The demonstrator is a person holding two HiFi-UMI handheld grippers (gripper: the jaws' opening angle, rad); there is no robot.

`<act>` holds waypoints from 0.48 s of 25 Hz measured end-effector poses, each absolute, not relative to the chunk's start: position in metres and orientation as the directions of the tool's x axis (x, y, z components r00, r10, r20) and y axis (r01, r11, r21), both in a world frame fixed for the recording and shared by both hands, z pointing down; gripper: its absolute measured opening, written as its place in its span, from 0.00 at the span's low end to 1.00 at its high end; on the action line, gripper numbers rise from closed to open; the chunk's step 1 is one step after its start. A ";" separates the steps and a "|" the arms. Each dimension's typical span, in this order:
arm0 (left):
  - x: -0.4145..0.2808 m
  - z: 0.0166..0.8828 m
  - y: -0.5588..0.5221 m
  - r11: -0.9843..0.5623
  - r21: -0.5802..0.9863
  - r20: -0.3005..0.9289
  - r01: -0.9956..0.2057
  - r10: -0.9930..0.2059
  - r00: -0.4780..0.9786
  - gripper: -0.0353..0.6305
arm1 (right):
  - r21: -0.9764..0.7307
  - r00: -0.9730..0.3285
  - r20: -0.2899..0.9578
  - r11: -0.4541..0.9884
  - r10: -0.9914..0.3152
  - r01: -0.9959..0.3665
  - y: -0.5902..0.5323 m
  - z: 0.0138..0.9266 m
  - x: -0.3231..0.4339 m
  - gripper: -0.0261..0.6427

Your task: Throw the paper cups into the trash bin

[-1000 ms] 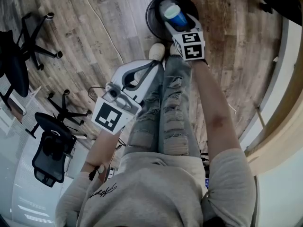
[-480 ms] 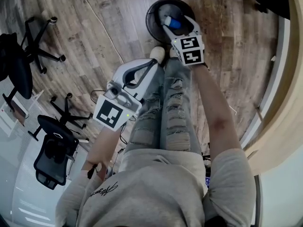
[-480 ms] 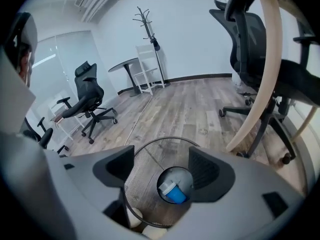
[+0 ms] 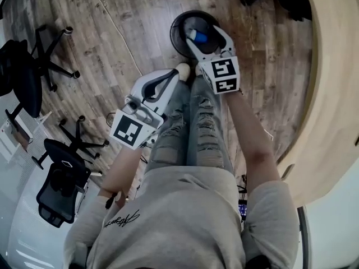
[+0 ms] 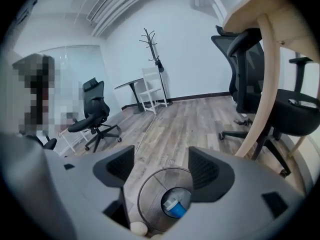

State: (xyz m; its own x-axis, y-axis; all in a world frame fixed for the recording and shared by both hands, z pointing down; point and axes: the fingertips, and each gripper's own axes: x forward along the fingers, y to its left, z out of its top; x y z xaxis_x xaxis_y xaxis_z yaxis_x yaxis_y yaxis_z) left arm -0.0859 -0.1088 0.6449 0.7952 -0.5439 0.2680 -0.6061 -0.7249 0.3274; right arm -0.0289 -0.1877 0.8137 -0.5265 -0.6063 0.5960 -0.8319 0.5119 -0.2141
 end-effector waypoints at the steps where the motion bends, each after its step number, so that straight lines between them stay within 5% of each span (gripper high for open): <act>1: -0.085 0.640 -0.110 -0.725 0.323 0.263 -0.608 -0.549 0.793 0.06 | -0.214 -0.530 0.585 0.514 -0.614 -0.831 -0.187 0.803 -0.028 0.52; 12: -0.088 0.584 -0.123 -0.721 0.272 0.240 -0.637 -0.591 0.770 0.06 | -0.236 -0.559 0.457 0.512 -0.692 -0.826 -0.184 0.683 -0.019 0.52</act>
State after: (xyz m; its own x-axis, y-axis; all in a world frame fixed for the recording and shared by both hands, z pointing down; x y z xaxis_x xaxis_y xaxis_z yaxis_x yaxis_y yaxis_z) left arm -0.0876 -0.1229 0.5836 0.7705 -0.5906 0.2401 -0.6374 -0.7209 0.2720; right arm -0.0187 -0.1840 0.6831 -0.5595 -0.6918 0.4566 -0.8258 0.5124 -0.2355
